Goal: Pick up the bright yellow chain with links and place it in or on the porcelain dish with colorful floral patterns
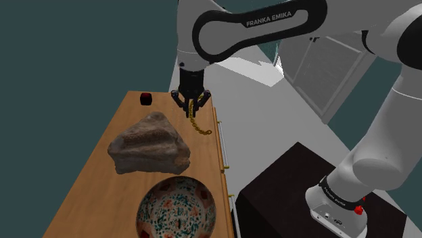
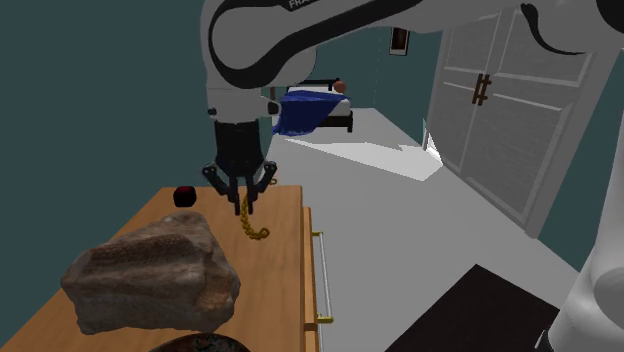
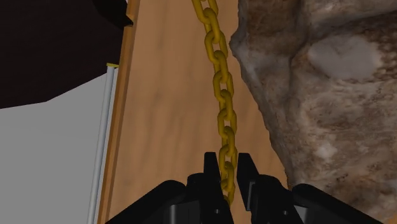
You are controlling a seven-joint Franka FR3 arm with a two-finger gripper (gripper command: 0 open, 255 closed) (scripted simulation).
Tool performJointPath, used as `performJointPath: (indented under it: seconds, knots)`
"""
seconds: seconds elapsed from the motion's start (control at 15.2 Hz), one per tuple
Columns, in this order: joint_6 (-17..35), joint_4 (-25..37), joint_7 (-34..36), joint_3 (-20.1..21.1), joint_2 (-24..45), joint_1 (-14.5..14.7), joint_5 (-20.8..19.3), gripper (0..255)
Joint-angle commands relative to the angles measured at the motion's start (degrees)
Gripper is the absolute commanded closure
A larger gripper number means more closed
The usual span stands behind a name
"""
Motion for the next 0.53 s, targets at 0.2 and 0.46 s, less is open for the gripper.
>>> performJointPath:
  seconds: [0.2, 0.46]
  knots:
    - [0.3, -1.0, 3.5, 1.6, -1.1, 2.1, 0.5, 255]
    - [1.4, -2.0, 8.5, 3.6, -1.4, 5.1, 0.5, 255]
